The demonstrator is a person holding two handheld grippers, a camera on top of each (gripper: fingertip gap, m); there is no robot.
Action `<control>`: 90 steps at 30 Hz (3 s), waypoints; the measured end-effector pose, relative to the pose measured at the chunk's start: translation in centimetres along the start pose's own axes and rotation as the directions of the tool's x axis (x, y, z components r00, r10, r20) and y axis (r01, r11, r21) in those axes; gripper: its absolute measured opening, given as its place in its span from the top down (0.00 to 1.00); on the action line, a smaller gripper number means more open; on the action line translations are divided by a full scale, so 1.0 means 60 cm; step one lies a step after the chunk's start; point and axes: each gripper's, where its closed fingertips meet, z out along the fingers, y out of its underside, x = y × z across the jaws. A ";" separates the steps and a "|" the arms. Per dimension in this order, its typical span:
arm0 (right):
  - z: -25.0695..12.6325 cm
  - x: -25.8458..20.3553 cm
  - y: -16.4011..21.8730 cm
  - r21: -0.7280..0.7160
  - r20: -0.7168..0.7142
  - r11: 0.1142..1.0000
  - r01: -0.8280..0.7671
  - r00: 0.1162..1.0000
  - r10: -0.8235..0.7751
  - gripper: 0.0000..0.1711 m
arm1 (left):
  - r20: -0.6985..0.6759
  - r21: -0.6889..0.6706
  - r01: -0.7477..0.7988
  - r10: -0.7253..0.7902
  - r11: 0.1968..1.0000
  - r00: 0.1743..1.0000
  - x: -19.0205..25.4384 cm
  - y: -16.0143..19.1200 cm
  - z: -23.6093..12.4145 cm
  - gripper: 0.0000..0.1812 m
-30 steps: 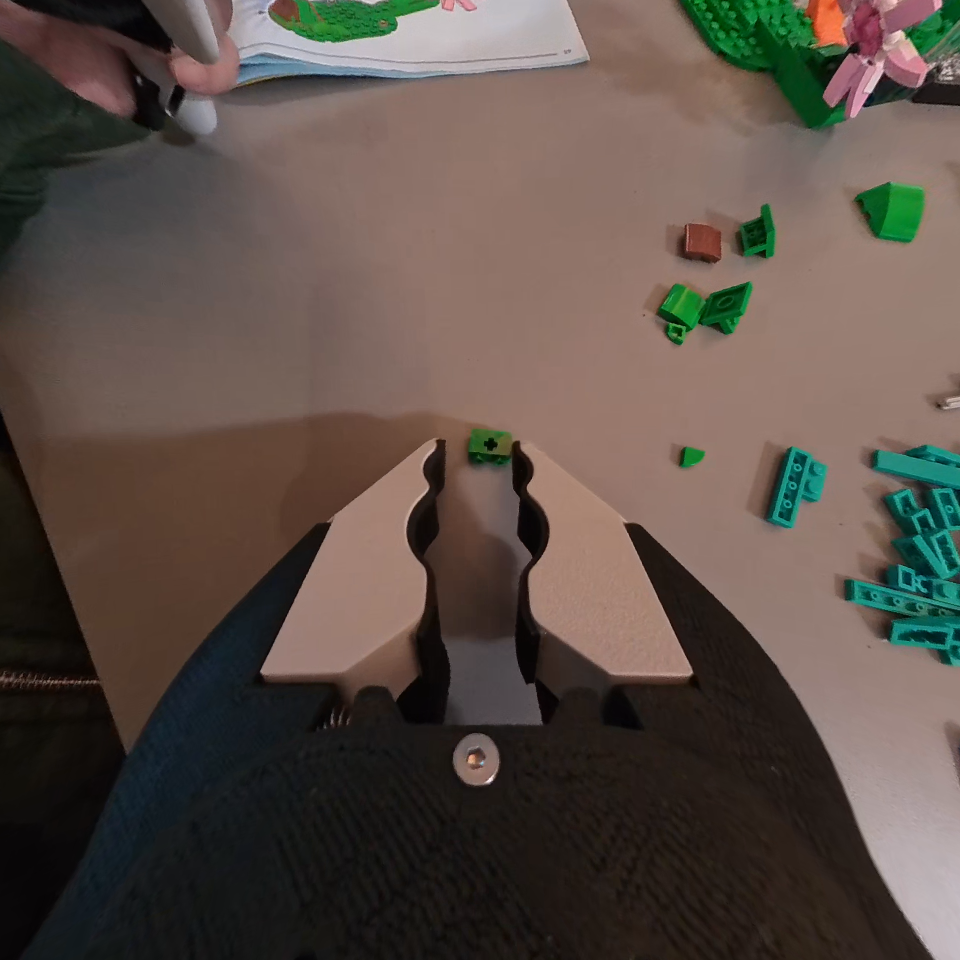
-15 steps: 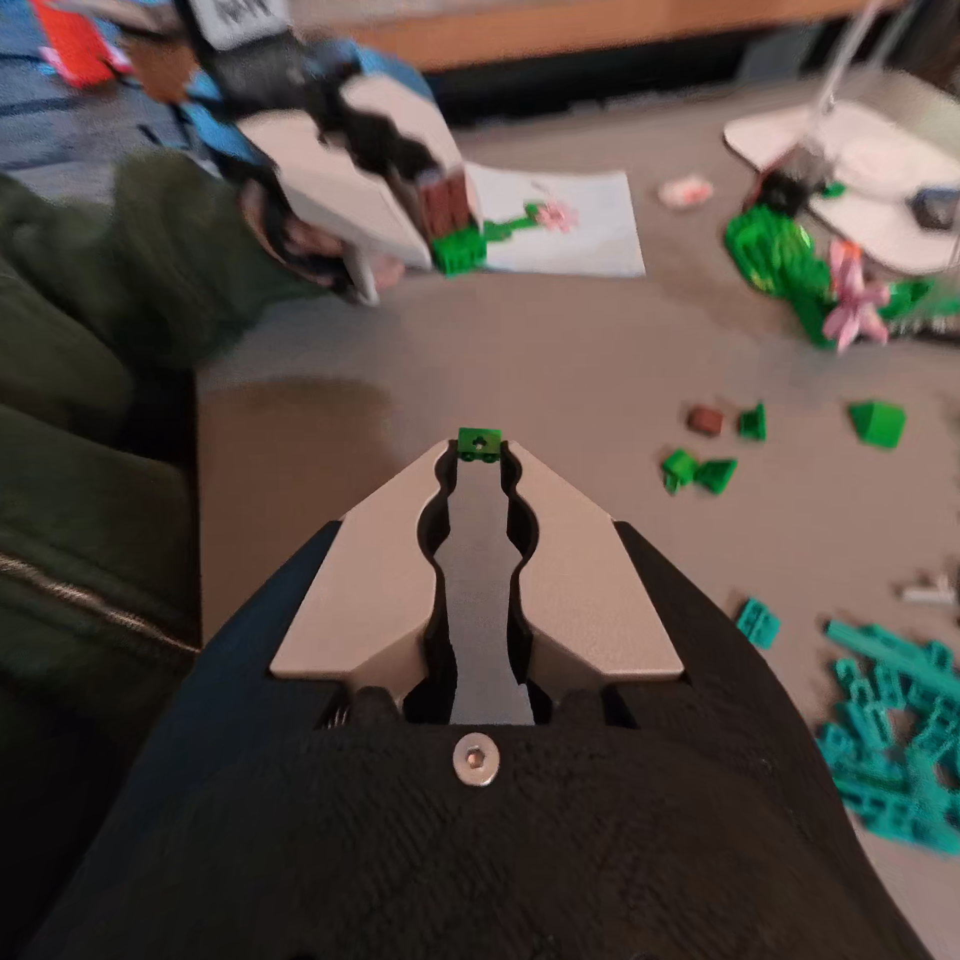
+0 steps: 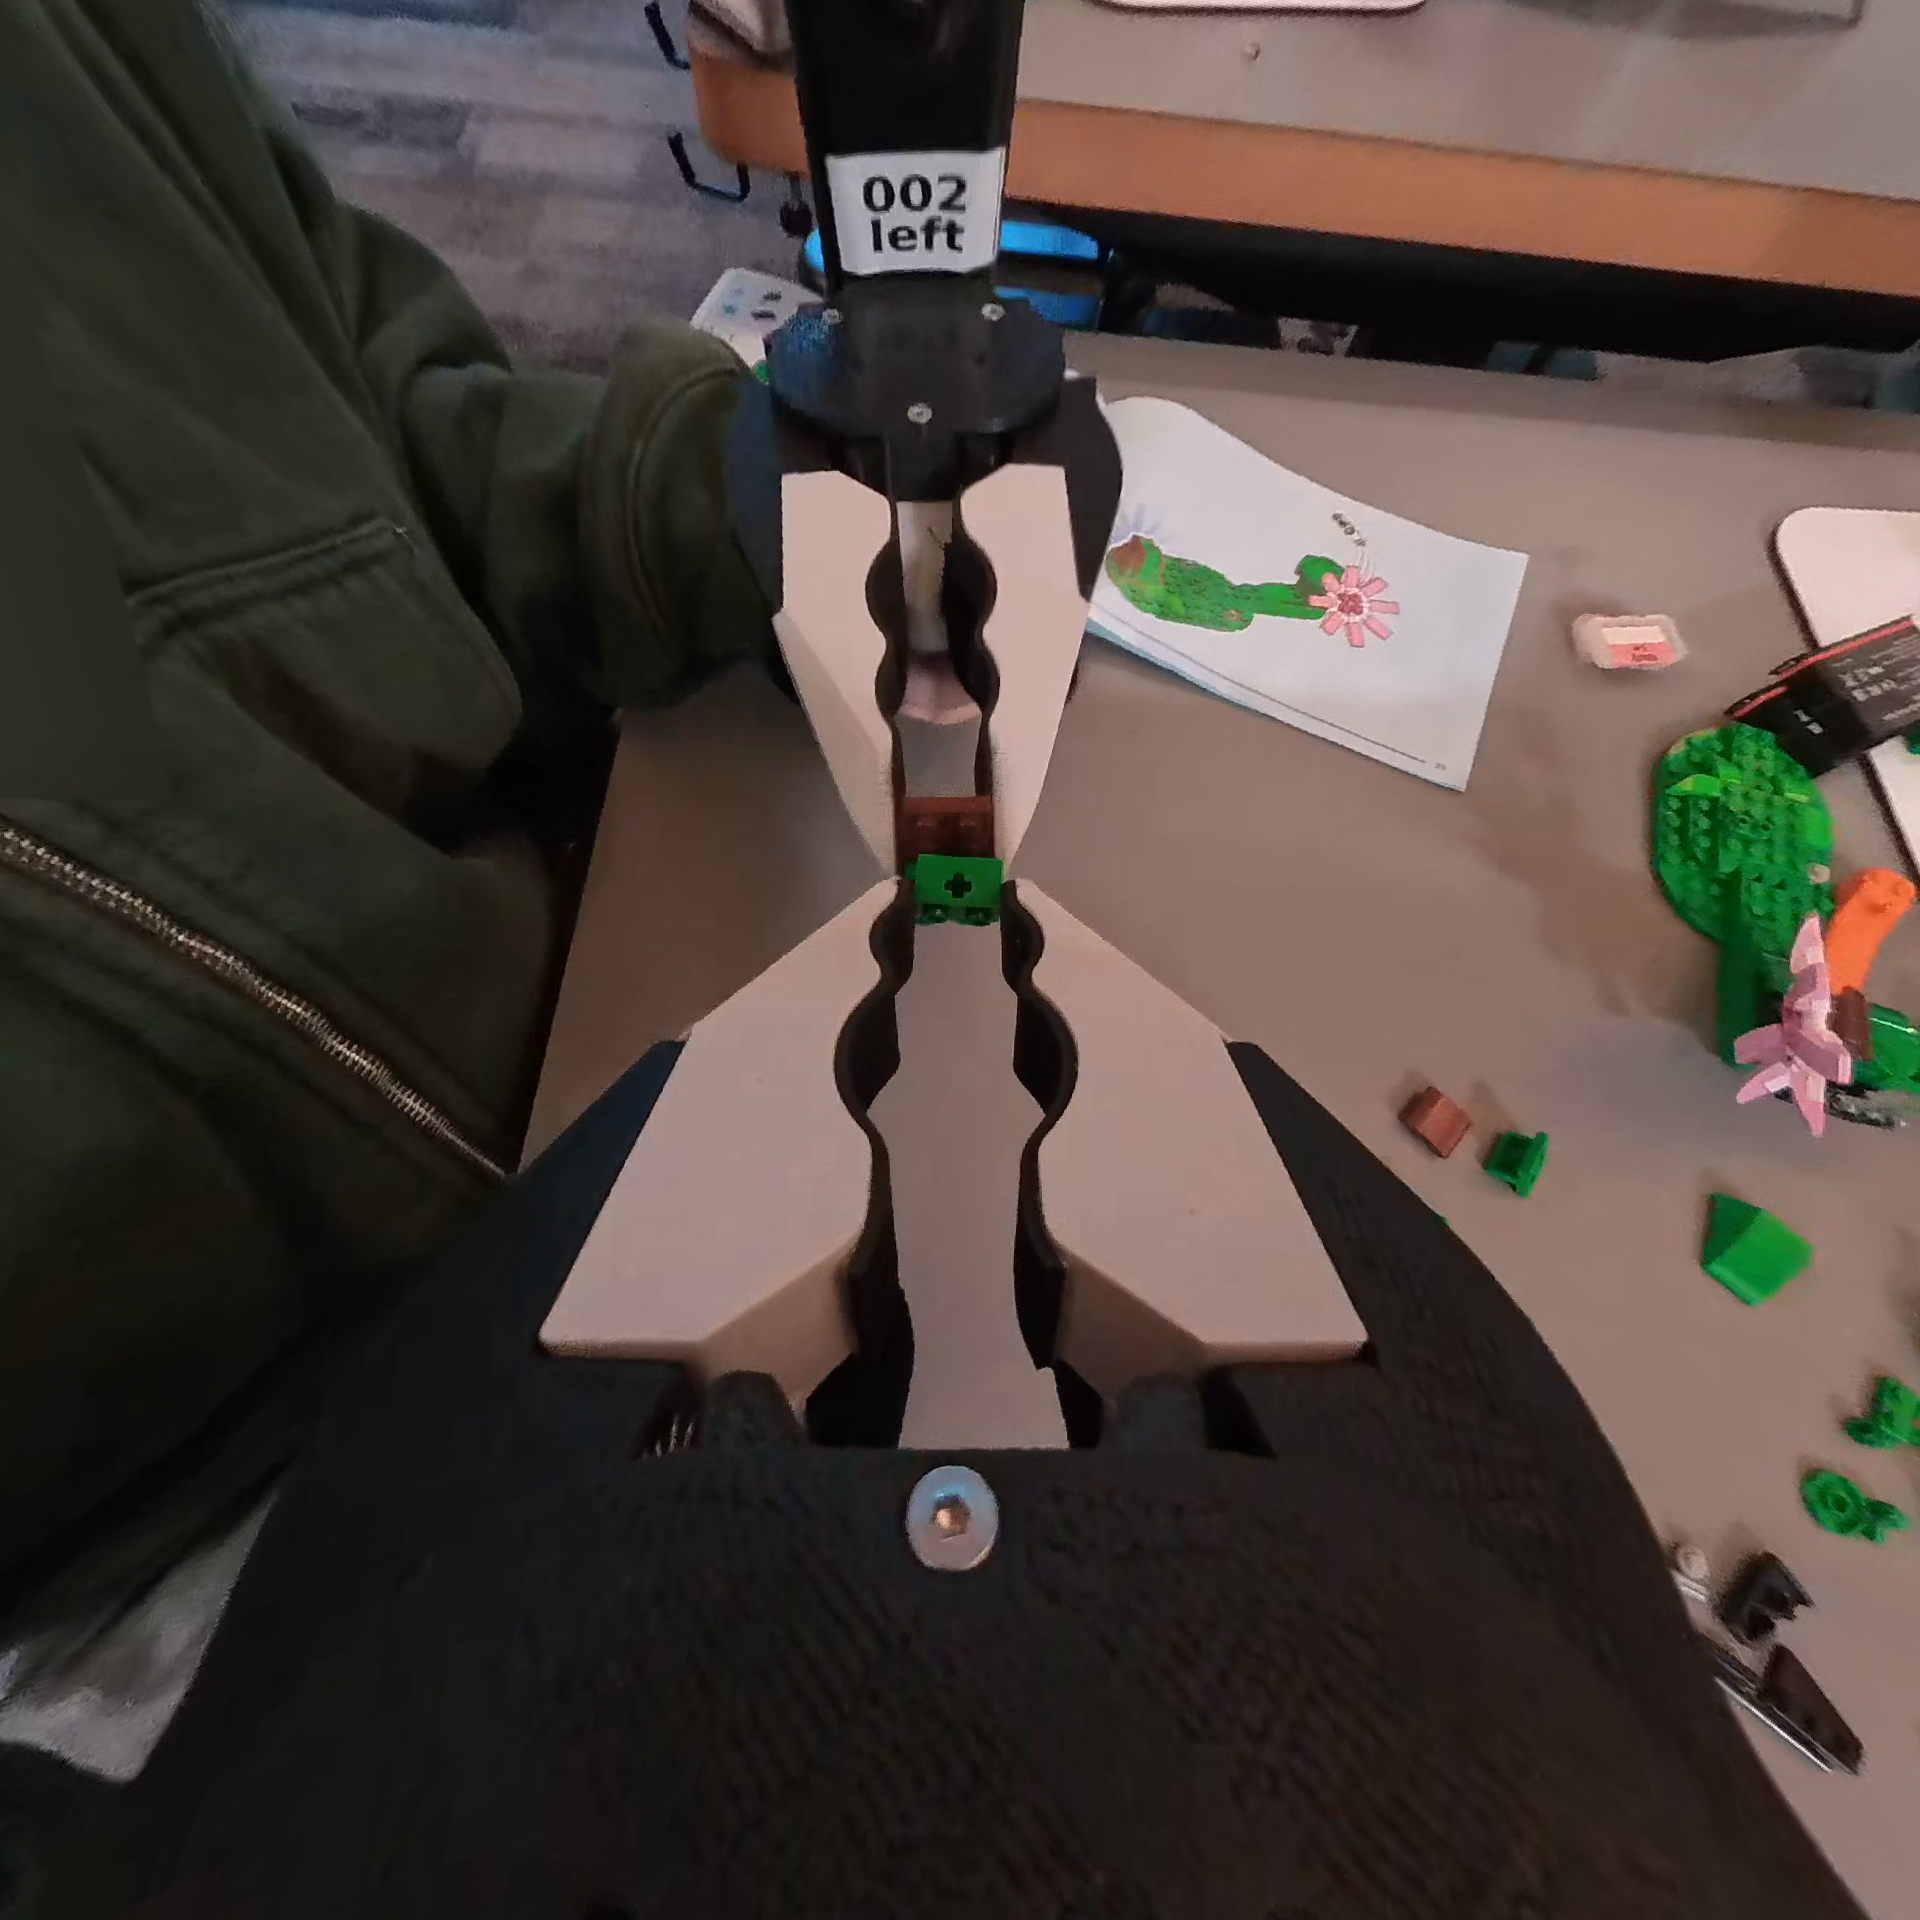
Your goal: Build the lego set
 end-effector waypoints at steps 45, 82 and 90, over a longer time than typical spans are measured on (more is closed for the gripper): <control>0.021 -0.004 0.032 -0.235 0.057 0.971 0.051 0.998 -0.039 0.92 | 0.027 -0.133 -0.026 0.030 0.991 0.999 -0.004 0.035 0.010 0.93; 0.029 0.096 -0.020 0.335 -0.613 0.936 -0.105 0.731 0.301 0.82 | 0.561 -0.293 -0.205 0.341 0.934 0.754 -0.111 0.017 -0.017 0.93; 0.032 0.102 -0.009 0.294 -0.603 0.942 -0.163 0.732 0.316 0.83 | 0.567 -0.389 -0.249 0.444 0.887 0.694 -0.114 0.024 -0.019 0.93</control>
